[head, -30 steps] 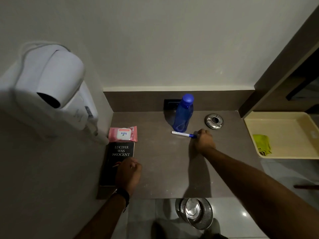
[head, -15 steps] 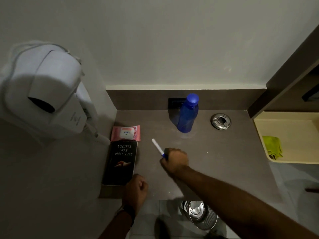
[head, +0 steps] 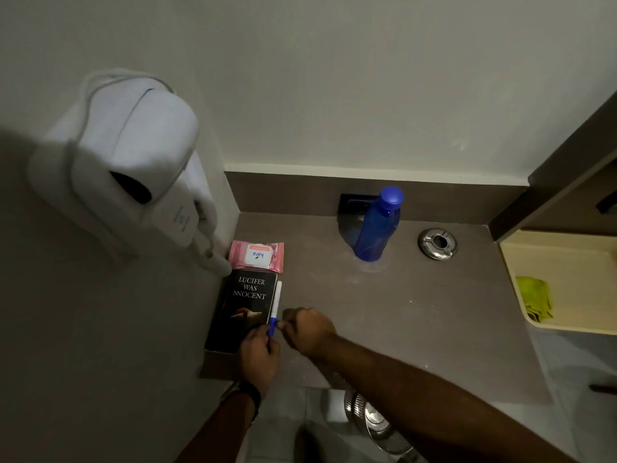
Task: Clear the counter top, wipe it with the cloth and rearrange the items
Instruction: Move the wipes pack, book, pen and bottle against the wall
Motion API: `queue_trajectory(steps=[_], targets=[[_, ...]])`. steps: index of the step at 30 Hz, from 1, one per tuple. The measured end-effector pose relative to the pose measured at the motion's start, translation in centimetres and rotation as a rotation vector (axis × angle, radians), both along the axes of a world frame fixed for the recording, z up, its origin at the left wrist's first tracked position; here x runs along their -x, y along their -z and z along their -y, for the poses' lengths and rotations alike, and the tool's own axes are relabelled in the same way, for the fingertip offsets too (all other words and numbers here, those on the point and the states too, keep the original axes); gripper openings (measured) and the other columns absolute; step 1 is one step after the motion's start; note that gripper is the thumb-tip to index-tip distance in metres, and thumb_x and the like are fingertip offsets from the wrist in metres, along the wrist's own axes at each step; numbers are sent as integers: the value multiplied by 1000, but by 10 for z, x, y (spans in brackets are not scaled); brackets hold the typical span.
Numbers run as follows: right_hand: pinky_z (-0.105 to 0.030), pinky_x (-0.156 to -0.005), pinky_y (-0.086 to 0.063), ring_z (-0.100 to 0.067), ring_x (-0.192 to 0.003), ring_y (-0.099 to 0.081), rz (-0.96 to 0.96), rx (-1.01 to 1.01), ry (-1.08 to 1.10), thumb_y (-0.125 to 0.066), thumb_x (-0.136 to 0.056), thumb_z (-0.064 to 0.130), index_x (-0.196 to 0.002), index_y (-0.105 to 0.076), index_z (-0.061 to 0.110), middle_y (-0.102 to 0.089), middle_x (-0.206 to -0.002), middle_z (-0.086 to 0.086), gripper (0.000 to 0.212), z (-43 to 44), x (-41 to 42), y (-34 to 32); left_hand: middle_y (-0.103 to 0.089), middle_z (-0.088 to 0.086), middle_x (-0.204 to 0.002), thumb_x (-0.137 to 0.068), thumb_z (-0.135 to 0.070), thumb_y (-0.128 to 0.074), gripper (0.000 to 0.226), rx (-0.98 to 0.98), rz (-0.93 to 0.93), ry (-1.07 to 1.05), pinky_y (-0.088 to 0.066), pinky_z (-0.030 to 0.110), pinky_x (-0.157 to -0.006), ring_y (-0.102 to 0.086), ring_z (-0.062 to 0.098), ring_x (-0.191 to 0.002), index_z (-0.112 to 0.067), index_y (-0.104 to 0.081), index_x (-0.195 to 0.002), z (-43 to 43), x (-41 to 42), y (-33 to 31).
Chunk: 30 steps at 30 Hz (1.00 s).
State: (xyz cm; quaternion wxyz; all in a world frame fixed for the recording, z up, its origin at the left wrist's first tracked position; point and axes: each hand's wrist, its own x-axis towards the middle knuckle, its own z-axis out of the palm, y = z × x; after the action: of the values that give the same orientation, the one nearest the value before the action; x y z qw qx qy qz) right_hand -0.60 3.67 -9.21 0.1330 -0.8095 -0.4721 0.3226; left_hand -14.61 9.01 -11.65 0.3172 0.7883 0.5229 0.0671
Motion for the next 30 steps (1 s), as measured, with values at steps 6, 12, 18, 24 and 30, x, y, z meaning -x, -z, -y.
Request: queue_trajectory(steps=[6,12,18,24,30], targets=[[-41,-105,-52,-22,-119,-59,196,-182,821,-70,-92,40,-139,-46,20,-56,-130,-6,57,21,-82,-28,-68,1,-111,-94,-26,-58,21,-130,-88,147,-51,28,-74,-69,20,-91,-21,-68,-112,3,18,0],[-47,-126,-33,-35,-151,-34,39,-279,987,-89,-77,36,-161,-16,5,-31,-162,-18,116,9,-170,-54,-69,-1,-99,-90,-24,-58,15,-113,-123,178,-48,22,-66,-65,15,-78,-22,-66,-103,12,50,8],[-52,-110,-52,-36,-132,-59,-129,-323,994,-85,-83,32,-151,-34,17,-56,-146,-13,86,-8,-185,-54,-50,-11,-135,-97,-36,-44,44,-119,-118,386,-47,13,-83,-61,4,-100,-37,-49,-140,14,42,1],[-54,-111,-50,-37,-135,-57,-145,-381,976,-85,-83,27,-152,-33,18,-54,-149,-13,87,-39,-171,-46,-28,0,-151,-98,-33,-53,53,-73,-218,540,-56,31,-98,-61,18,-110,-40,-34,-147,6,9,0],[-53,-113,-49,-34,-136,-57,-186,-425,875,-86,-83,22,-148,-38,15,-56,-147,-12,81,-99,-154,-44,-27,18,-148,-98,-30,-56,67,-153,-423,691,-55,47,-92,-56,35,-116,-27,-20,-154,-11,-6,25]])
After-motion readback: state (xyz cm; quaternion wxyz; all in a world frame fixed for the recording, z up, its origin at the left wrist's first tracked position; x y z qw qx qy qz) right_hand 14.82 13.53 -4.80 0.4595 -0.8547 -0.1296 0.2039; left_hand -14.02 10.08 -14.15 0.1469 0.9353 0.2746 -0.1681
